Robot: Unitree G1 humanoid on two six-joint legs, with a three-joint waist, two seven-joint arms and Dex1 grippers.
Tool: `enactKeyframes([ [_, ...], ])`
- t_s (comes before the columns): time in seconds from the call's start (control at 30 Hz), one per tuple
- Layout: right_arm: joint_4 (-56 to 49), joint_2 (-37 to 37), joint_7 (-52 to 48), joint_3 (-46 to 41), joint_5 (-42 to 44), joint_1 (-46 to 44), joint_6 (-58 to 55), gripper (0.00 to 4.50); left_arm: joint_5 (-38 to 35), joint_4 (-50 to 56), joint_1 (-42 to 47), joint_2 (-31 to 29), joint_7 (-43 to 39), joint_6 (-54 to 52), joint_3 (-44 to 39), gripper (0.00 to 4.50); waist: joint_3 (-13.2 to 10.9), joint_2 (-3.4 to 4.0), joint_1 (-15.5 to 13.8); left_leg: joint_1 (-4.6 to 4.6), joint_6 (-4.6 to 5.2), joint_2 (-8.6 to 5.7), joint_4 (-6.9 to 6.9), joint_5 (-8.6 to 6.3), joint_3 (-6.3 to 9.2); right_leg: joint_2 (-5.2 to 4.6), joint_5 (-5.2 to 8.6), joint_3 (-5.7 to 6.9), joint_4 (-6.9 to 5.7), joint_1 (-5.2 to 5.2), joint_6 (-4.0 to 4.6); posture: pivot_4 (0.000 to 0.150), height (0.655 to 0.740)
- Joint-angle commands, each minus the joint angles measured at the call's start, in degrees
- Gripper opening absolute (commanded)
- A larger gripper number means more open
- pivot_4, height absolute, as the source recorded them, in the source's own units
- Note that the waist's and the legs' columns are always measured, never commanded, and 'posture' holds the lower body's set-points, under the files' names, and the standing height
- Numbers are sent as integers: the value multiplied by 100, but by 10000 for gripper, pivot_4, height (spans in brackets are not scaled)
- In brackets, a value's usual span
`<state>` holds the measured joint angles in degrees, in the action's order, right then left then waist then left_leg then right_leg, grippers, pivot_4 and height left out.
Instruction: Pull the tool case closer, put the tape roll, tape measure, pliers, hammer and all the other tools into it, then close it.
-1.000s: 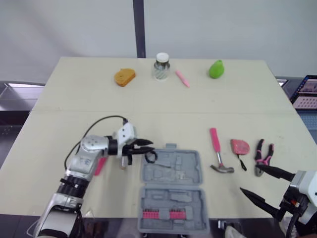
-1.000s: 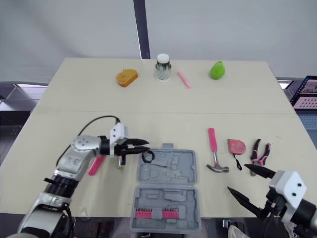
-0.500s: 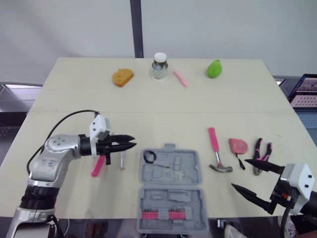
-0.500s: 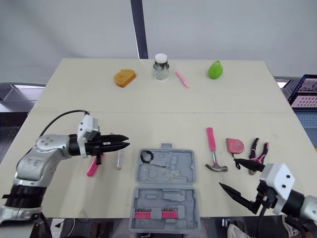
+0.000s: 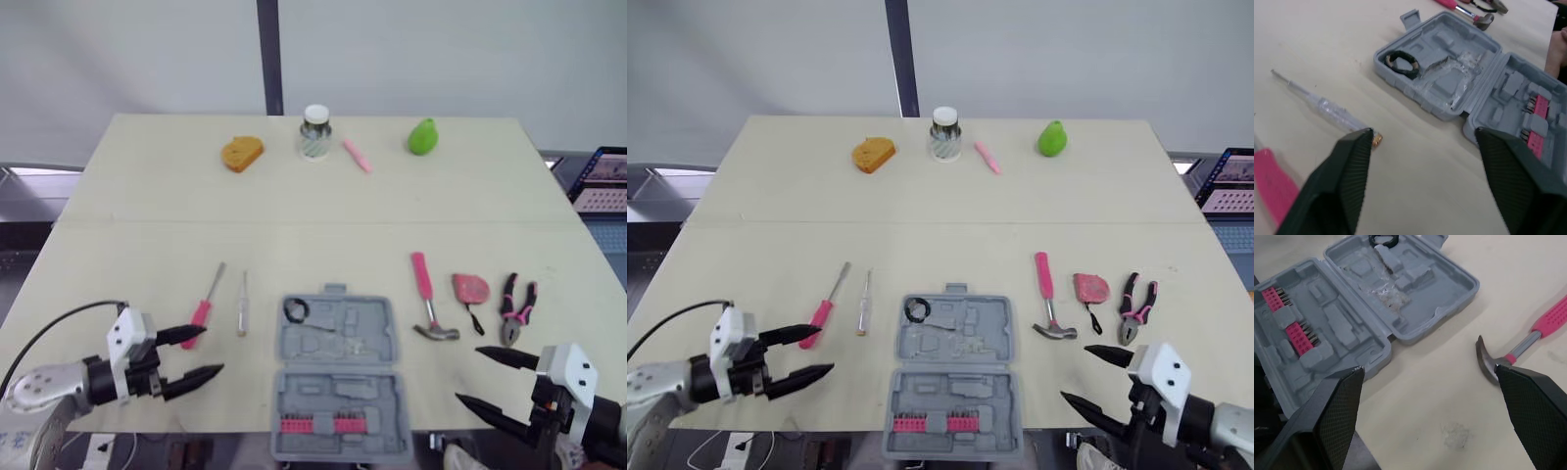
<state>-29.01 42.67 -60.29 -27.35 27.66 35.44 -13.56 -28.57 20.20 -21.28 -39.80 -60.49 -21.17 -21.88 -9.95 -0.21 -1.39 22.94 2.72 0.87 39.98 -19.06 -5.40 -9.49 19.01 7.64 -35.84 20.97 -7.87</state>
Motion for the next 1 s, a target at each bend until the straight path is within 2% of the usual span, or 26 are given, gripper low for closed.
enactKeyframes([
  [0.03, -9, -8, -67, 40, -18, 39, 85, 45000, -75, 395, -558, 203, 117, 238, -270, 44239, -1, 1, -3, -2, 0, 0, 0, -1, 1, -2, 1, -1, 7, 0, 2, 1500, 6950],
  [0.23, 173, -74, -54, 130, -126, 54, 132, 45000, 237, 410, -1445, 613, 352, 869, -406, 44239, -1, 1, -16, -21, 0, 4, 0, -13, 7, -7, 3, -8, 29, -30, 6, 1500, 6950],
  [0.47, 489, -82, -97, 208, -261, 78, 325, 45000, 296, 463, -1943, 783, 460, 1299, -458, 44239, -2, 3, -10, -52, 0, 18, 1, -57, -3, -24, 12, -22, 35, -52, 20, 1500, 6950],
  [0.67, 516, -71, -67, 247, -257, -12, 305, 45000, 261, 461, -1869, 776, 540, 1448, -358, 44239, -2, 5, -4, -53, -1, 24, 2, -59, -10, -24, 13, -23, 38, -51, 23, 1500, 6950],
  [1.0, 432, -109, 538, 7, -157, -467, -181, 45000, -146, 1046, -984, 487, 397, 1071, 324, 44239, -6, 11, -8, -54, -2, 25, 2, -59, -11, -20, 13, -24, 35, -51, 23, 1500, 6950],
])
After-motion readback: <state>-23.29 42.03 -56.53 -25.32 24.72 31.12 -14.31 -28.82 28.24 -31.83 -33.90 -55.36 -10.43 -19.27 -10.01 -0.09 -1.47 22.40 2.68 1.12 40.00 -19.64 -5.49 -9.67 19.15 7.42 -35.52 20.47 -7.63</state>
